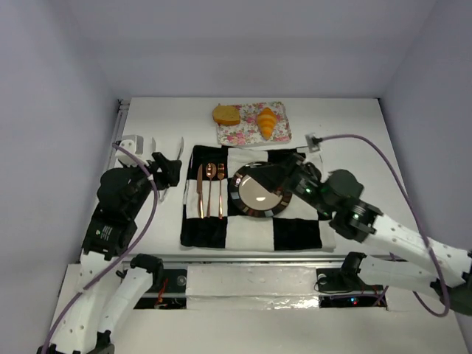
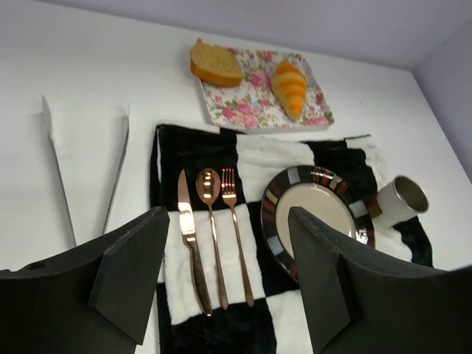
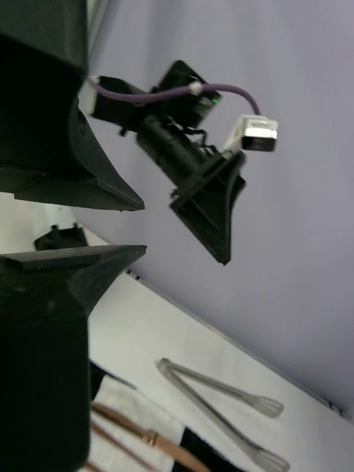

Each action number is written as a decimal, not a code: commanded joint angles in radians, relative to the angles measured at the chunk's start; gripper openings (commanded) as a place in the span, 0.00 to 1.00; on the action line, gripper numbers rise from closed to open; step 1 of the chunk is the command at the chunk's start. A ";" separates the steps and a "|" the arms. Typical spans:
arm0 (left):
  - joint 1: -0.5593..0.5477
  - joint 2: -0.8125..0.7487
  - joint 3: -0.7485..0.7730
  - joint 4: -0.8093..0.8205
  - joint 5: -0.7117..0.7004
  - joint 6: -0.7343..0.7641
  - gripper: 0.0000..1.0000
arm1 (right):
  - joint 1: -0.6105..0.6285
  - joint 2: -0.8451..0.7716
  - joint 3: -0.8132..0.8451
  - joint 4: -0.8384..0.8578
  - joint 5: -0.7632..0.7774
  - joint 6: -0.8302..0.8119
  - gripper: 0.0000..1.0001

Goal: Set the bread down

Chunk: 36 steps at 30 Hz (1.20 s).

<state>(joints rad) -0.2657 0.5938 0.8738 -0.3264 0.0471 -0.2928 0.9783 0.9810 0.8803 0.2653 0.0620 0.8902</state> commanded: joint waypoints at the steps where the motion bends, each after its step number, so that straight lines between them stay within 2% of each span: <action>1: 0.006 0.044 -0.019 0.053 0.071 0.017 0.63 | 0.005 -0.178 -0.110 -0.087 0.050 -0.060 0.32; 3: 0.006 0.076 -0.022 0.070 0.080 0.017 0.63 | 0.005 -0.252 -0.133 -0.168 0.064 -0.065 0.37; 5: 0.006 0.110 -0.010 0.073 0.077 0.017 0.61 | 0.005 -0.344 -0.162 -0.210 0.079 -0.062 0.37; 6: 0.006 0.145 -0.010 0.081 0.076 0.017 0.52 | 0.005 -0.369 -0.170 -0.236 0.088 -0.060 0.36; 8: 0.006 0.191 -0.001 0.090 0.045 0.027 0.40 | 0.005 -0.413 -0.196 -0.250 0.097 -0.060 0.21; 9: 0.006 0.246 0.007 0.087 0.021 0.033 0.19 | 0.005 -0.448 -0.204 -0.261 0.105 -0.057 0.13; 10: 0.006 0.277 0.014 0.082 -0.030 0.043 0.06 | 0.005 -0.462 -0.210 -0.262 0.107 -0.057 0.00; 11: 0.006 0.306 0.030 0.072 -0.062 0.047 0.00 | 0.005 -0.473 -0.214 -0.268 0.107 -0.056 0.00; 16: 0.006 0.512 0.059 0.087 -0.246 0.096 0.00 | 0.005 -0.542 -0.236 -0.327 0.104 -0.047 0.00; 17: 0.006 0.547 0.068 0.089 -0.315 0.101 0.07 | 0.005 -0.553 -0.242 -0.327 0.101 -0.043 0.00; 18: 0.006 0.614 0.071 0.092 -0.338 0.113 0.23 | 0.005 -0.562 -0.256 -0.330 0.107 -0.039 0.00; 19: 0.006 0.647 0.074 0.098 -0.369 0.124 0.28 | 0.005 -0.579 -0.264 -0.333 0.107 -0.033 0.00; 20: 0.006 0.702 0.076 0.110 -0.384 0.130 0.37 | 0.005 -0.587 -0.270 -0.339 0.107 -0.030 0.00; 24: 0.017 0.823 0.088 0.141 -0.414 0.152 0.51 | 0.005 -0.599 -0.296 -0.345 0.104 -0.022 0.08; 29: 0.037 0.971 0.161 0.162 -0.369 0.184 0.52 | 0.005 -0.576 -0.303 -0.341 0.095 -0.028 0.22; 36: 0.048 1.168 0.260 0.191 -0.354 0.218 0.51 | 0.005 -0.533 -0.317 -0.325 0.055 -0.024 0.25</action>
<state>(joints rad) -0.2276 1.7279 1.0740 -0.1699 -0.3065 -0.1055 0.9787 0.4442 0.5739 -0.0902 0.1364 0.8680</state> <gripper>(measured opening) 0.511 0.253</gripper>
